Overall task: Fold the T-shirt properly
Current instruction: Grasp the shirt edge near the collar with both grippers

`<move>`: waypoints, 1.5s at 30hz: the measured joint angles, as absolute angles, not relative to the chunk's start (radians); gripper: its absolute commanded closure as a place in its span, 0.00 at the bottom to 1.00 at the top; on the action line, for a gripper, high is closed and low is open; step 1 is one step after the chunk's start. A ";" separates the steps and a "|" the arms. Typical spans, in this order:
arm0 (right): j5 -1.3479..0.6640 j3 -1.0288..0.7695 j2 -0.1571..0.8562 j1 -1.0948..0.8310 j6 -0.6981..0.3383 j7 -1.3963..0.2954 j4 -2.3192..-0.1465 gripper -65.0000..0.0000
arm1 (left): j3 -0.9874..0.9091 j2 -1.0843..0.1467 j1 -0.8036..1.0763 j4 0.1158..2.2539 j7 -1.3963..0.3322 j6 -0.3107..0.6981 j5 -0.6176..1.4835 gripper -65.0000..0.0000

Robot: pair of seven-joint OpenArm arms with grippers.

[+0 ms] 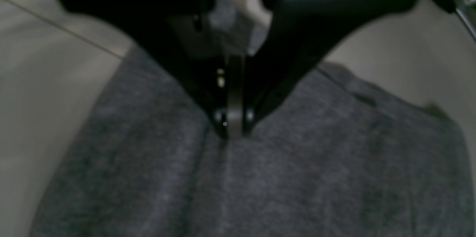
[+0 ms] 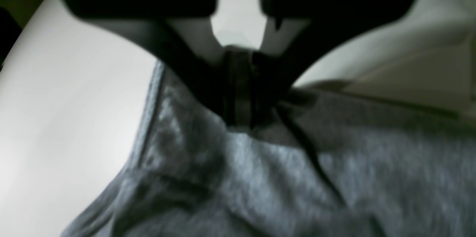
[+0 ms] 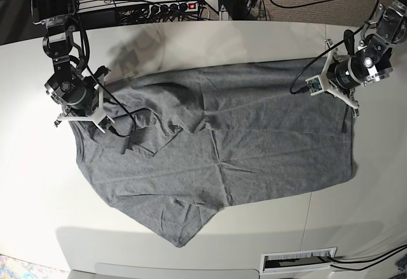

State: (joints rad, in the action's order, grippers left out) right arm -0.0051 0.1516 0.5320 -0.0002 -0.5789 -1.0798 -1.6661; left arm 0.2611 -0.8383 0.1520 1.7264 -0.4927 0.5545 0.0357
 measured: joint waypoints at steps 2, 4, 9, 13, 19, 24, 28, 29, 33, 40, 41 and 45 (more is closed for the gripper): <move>-0.067 0.152 0.543 0.000 -0.593 -1.100 -1.666 1.00 | 0.259 -0.840 0.150 1.727 -0.523 0.569 0.081 1.00; -0.110 0.152 0.561 0.000 -0.600 -1.129 -1.667 1.00 | 0.258 -0.841 0.150 1.728 -0.546 0.578 0.111 1.00; -0.187 0.152 0.621 -0.009 -0.600 -1.187 -1.667 1.00 | 0.250 -0.855 0.192 1.736 -0.521 0.581 0.125 1.00; -0.278 0.152 0.668 -0.028 -0.603 -1.250 -1.667 1.00 | 0.243 -0.872 0.236 1.743 -0.488 0.566 0.129 1.00; -0.341 0.152 0.711 -0.059 -0.606 -1.274 -1.668 1.00 | 0.239 -0.897 0.288 1.753 -0.454 0.553 0.125 1.00; -0.369 0.152 0.727 -0.070 -0.606 -1.287 -1.710 1.00 | 0.235 -0.904 0.302 1.753 -0.421 0.547 0.102 1.00; -0.365 0.146 0.726 -0.064 -0.610 -1.127 -1.816 1.00 | 0.235 -0.904 0.307 1.755 -0.392 0.550 0.068 1.00; -0.345 0.143 0.725 -0.061 -0.612 -1.082 -1.818 1.00 | 0.235 -0.904 0.307 1.758 -0.392 0.550 0.063 1.00; -0.199 0.138 0.723 -0.031 -0.609 -1.049 -1.783 1.00 | 0.235 -0.904 0.307 1.760 -0.398 0.550 0.057 1.00; -0.080 0.137 0.723 0.034 -0.611 -0.933 -1.620 1.00 | 0.235 -0.904 0.308 1.760 -0.395 0.550 0.053 1.00; -0.080 0.137 0.723 0.037 -0.611 -0.923 -1.603 1.00 | 0.235 -0.904 0.308 1.760 -0.395 0.550 0.054 1.00; -0.084 0.137 0.722 0.043 -0.612 -0.900 -1.542 1.00 | 0.235 -0.904 0.309 1.760 -0.391 0.550 0.054 1.00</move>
